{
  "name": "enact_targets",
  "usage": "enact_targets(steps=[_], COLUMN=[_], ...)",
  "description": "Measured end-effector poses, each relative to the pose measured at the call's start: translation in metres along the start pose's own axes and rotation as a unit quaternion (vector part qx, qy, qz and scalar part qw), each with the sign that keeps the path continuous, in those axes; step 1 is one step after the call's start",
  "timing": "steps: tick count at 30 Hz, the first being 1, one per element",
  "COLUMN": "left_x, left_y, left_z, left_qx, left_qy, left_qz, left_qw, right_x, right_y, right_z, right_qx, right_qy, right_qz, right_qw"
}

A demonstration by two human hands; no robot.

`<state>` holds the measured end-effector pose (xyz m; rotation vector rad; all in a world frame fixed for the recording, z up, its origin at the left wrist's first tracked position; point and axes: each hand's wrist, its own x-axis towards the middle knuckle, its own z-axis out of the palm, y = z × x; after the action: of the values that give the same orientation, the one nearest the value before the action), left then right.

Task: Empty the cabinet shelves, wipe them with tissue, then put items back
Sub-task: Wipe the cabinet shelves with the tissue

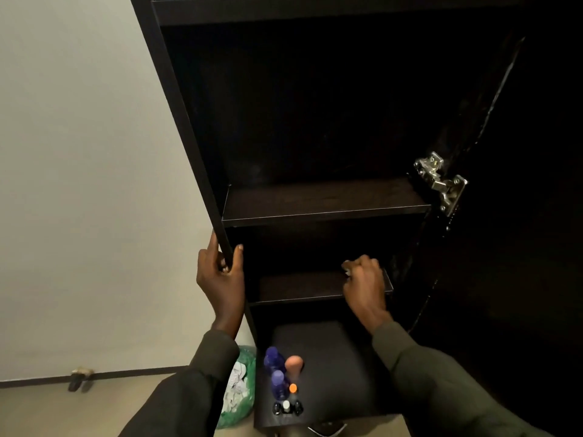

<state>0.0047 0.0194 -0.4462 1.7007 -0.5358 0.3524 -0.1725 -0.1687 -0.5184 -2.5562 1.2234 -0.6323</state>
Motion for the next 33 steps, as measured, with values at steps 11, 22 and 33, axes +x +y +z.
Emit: enact_targets(steps=[11, 22, 33], left_x=[-0.004, 0.002, 0.003], left_y=[0.001, -0.004, -0.006], left_z=[0.0, -0.003, -0.002], left_qx=[0.001, -0.017, -0.018], left_qy=[-0.001, -0.031, -0.029], left_qz=[-0.014, -0.029, -0.035], left_qw=[1.0, 0.999, 0.999], right_x=[-0.024, 0.021, 0.026], right_y=[-0.019, -0.008, 0.013], right_z=[0.019, -0.019, -0.017], right_qx=[-0.017, -0.207, -0.367], right_qy=[-0.018, -0.084, -0.178], right_qz=[0.04, -0.021, -0.036], right_qw=[0.999, 0.974, 0.913])
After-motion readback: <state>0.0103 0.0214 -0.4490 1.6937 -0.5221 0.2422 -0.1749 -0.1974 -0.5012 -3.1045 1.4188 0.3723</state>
